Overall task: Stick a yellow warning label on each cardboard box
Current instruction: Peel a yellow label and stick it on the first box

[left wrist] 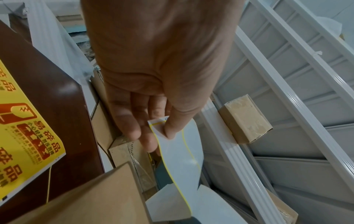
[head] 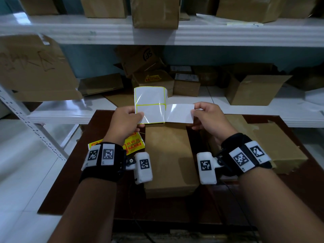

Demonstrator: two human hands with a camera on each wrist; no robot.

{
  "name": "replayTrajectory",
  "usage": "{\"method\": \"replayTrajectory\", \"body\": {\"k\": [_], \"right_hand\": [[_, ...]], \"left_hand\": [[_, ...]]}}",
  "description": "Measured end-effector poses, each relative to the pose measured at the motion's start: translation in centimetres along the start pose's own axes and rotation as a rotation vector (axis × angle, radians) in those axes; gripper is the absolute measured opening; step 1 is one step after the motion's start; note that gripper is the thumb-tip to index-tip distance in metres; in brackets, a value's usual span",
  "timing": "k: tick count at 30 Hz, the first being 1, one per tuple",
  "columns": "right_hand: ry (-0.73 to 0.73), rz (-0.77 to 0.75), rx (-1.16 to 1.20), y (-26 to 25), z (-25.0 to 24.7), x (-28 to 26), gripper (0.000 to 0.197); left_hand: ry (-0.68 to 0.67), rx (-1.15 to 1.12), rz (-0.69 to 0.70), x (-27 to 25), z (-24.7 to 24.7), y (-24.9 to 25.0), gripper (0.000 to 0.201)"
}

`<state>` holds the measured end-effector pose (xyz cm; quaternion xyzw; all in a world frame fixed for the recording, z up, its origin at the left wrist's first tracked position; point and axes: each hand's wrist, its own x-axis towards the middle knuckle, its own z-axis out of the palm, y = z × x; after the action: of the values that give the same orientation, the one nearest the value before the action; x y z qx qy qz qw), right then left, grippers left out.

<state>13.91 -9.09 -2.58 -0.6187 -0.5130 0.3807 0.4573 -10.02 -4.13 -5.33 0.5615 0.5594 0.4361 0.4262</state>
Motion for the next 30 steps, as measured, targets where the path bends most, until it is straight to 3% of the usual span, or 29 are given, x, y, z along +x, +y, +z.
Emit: {"method": "replayTrajectory", "body": {"k": [14,25,27,30], "right_hand": [[0.015,0.028,-0.009,-0.1,-0.1,-0.2,0.016],[-0.051,0.043,0.006,-0.1,1.0,-0.3,0.015],[-0.065,0.043,0.007,0.0,1.2,-0.3,0.017],[-0.079,0.043,-0.009,0.1,1.3,-0.3,0.023]], "left_hand": [[0.061,-0.039,-0.039,1.2,-0.8,-1.5,0.011],[0.16,-0.115,-0.401,3.4,-3.1,-7.8,0.005],[0.141,-0.049,-0.454,3.2,-2.9,-8.2,0.012],[0.078,0.255,-0.496,3.0,-3.4,-8.1,0.029]]}}
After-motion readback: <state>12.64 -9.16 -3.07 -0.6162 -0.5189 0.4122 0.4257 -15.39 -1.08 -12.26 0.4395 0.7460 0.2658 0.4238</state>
